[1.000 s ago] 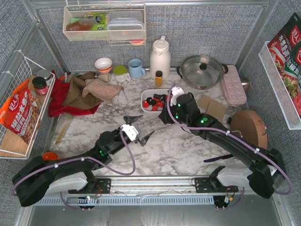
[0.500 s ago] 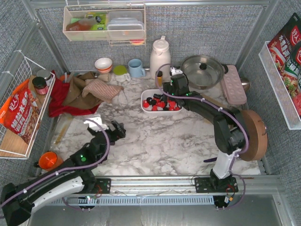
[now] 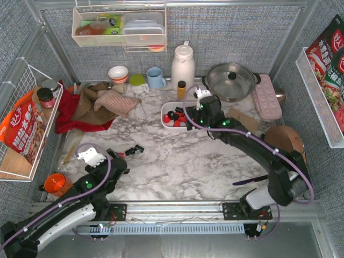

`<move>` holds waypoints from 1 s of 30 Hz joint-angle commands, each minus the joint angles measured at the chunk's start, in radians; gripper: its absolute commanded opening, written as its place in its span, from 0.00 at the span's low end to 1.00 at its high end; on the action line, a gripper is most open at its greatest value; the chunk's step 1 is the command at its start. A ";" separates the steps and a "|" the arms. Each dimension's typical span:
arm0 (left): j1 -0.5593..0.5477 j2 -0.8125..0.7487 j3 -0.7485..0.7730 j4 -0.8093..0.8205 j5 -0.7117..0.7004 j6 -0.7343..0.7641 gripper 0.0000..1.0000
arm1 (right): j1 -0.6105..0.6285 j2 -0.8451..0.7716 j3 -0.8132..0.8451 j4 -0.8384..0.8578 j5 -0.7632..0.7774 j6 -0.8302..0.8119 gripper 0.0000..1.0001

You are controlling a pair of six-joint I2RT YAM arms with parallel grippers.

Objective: Mix the coffee capsules in the storage basket

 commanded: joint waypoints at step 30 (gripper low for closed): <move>0.323 0.650 0.151 0.117 0.272 0.022 0.56 | 0.037 -0.257 -0.309 0.088 -0.081 0.033 0.85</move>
